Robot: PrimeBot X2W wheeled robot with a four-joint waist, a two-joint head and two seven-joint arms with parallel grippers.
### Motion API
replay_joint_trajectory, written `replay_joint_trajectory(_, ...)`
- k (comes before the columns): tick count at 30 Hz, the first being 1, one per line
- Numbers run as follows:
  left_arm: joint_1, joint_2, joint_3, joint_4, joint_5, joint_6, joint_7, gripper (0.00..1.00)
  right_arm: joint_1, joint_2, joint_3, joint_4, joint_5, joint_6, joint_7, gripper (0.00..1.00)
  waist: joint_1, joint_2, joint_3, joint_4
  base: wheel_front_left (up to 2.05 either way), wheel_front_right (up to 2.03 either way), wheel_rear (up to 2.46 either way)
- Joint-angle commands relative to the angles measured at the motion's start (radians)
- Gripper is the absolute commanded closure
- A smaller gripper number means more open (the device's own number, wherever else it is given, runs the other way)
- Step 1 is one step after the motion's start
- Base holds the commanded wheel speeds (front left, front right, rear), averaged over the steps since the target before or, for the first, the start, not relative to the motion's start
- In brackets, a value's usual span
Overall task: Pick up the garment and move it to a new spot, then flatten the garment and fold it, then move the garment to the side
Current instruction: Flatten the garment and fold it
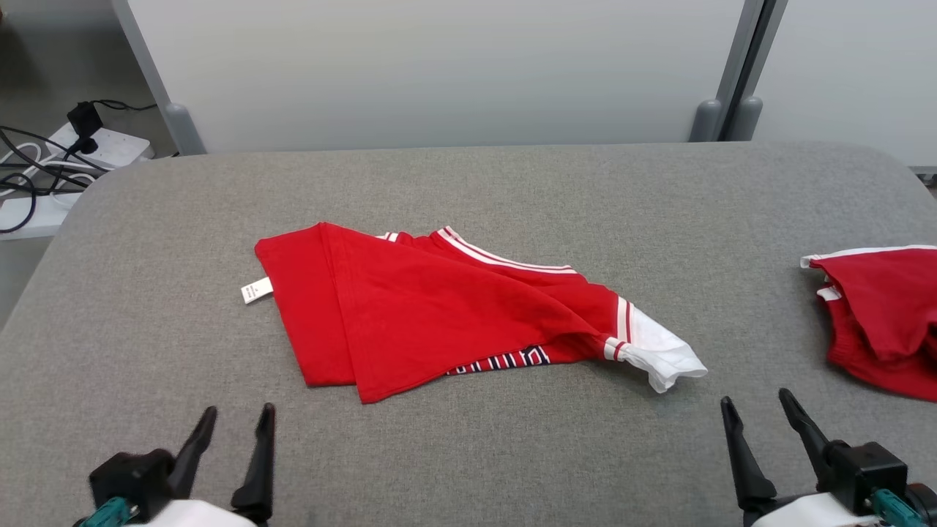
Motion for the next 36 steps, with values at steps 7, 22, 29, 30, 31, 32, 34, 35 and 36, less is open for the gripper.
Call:
replay_joint_trajectory(7,-0.195,-0.023,-0.081,0.042,-0.033,-0.096,0.124,0.0,-0.126,-0.068,0.126,-0.007,-0.048,-0.003,0.024,0.0,0.0,0.0,0.061,-0.001,0.0,0.0,0.0)
replay_joint_trajectory(22,-0.474,-0.174,-0.139,0.487,-0.155,-0.308,0.182,0.0,-0.358,-0.175,0.314,0.173,-0.073,-0.003,0.064,0.0,0.0,0.0,0.216,-0.01,0.0,0.0,0.0)
replay_joint_trajectory(29,-0.553,-0.208,-0.125,0.638,-0.176,-0.354,0.146,0.0,-0.426,-0.195,0.375,0.247,-0.097,-0.003,0.076,0.0,0.0,0.0,0.261,-0.014,0.0,0.0,0.0)
replay_joint_trajectory(30,-0.562,-0.212,-0.125,0.653,-0.178,-0.364,0.142,0.0,-0.433,-0.195,0.376,0.255,-0.096,-0.003,0.075,0.0,0.0,0.0,0.265,-0.013,0.0,0.0,0.0)
replay_joint_trajectory(31,-0.572,-0.216,-0.124,0.668,-0.18,-0.371,0.135,0.0,-0.439,-0.195,0.378,0.262,-0.096,-0.003,0.074,0.0,0.0,0.0,0.269,-0.013,0.0,0.0,0.0)
replay_joint_trajectory(32,-0.58,-0.219,-0.124,0.682,-0.18,-0.377,0.13,0.0,-0.445,-0.196,0.381,0.268,-0.098,-0.003,0.072,0.0,0.0,0.0,0.272,-0.013,0.0,0.0,0.0)
replay_joint_trajectory(34,-0.596,-0.226,-0.127,0.71,-0.178,-0.388,0.118,0.0,-0.454,-0.196,0.384,0.282,-0.099,-0.003,0.072,0.5,0.0,0.0,0.276,-0.011,0.0,0.0,0.0)
replay_joint_trajectory(35,-0.601,-0.229,-0.131,0.725,-0.178,-0.393,0.117,0.29,-0.456,-0.194,0.386,0.287,-0.096,-0.003,0.071,1.0,0.0,0.0,0.277,-0.012,0.0,0.0,0.0)
replay_joint_trajectory(36,-0.605,-0.231,-0.133,0.737,-0.177,-0.398,0.113,0.86,-0.458,-0.193,0.386,0.29,-0.094,-0.003,0.071,1.0,0.0,0.0,0.278,-0.013,0.0,0.0,0.0)
